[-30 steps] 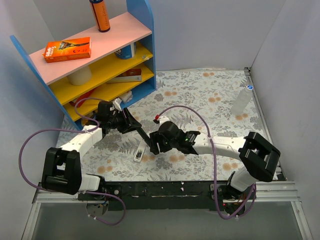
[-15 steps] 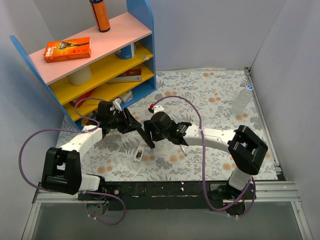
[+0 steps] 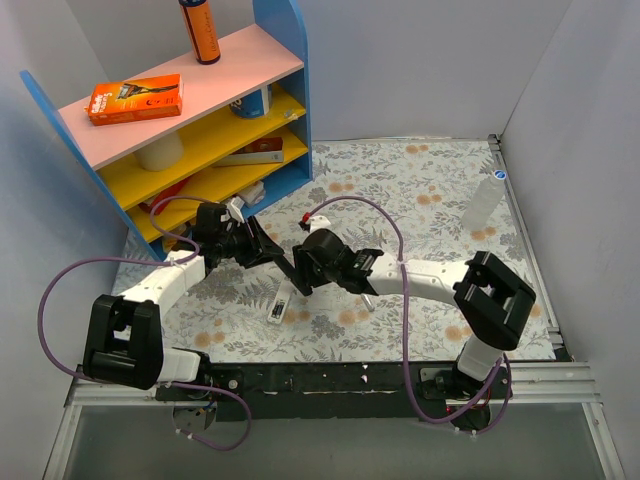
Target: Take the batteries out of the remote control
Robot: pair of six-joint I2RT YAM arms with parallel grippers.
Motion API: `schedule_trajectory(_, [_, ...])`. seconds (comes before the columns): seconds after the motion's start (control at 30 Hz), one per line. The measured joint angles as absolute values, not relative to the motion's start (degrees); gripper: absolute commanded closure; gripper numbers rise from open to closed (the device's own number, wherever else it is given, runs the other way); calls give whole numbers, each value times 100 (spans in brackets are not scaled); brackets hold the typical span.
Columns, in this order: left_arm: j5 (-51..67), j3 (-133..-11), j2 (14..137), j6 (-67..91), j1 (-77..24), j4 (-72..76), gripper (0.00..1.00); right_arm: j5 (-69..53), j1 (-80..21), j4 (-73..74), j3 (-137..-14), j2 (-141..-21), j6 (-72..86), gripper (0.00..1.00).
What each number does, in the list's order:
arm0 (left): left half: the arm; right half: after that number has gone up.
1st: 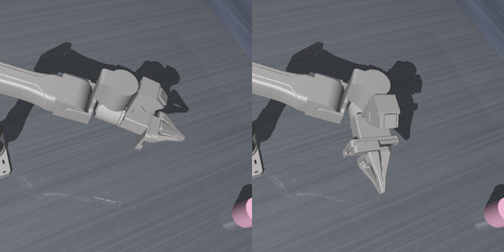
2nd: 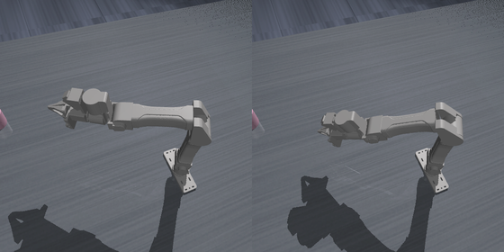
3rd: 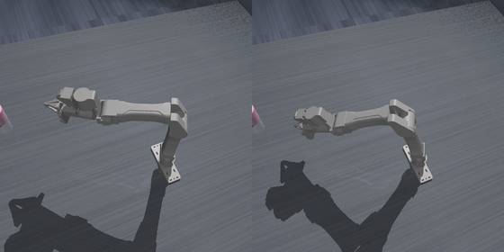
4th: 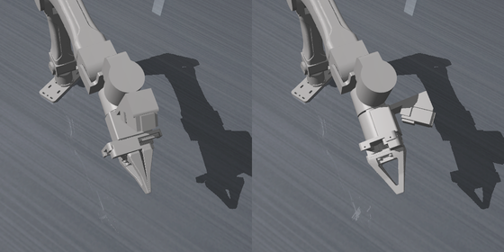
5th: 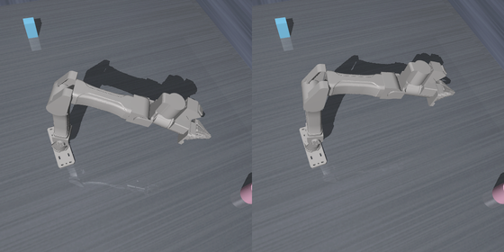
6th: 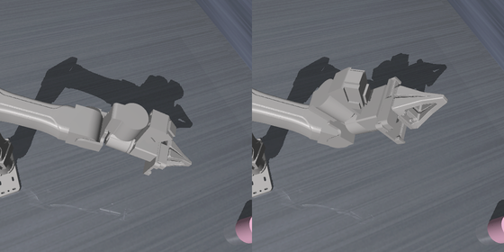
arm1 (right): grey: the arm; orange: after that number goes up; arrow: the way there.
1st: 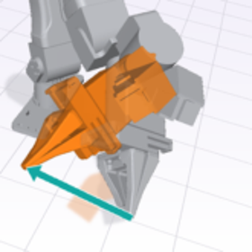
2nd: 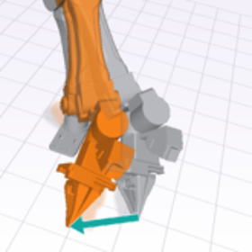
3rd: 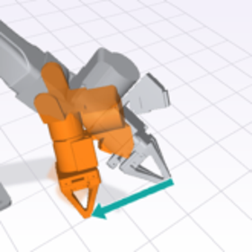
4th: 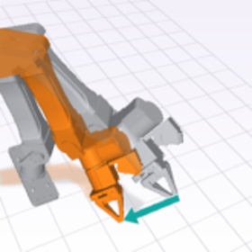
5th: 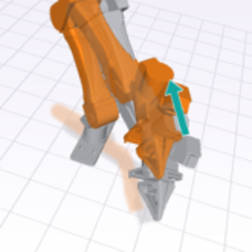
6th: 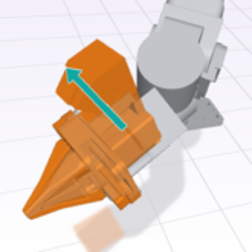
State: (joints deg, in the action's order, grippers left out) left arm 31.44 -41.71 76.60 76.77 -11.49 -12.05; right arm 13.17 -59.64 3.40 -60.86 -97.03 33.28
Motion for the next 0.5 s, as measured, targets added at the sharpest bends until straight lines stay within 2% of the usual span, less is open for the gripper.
schedule_trajectory(0.23, [3186, -4171, 7660, 7690, -1149, -1205, 100, 1238, -5964, 233, -5968, -9601, 3330, 52])
schedule_trajectory(0.5, [3057, -4171, 7649, 7673, -1140, -1216, 100, 1061, -5964, 198, -5347, -9341, 3437, 52])
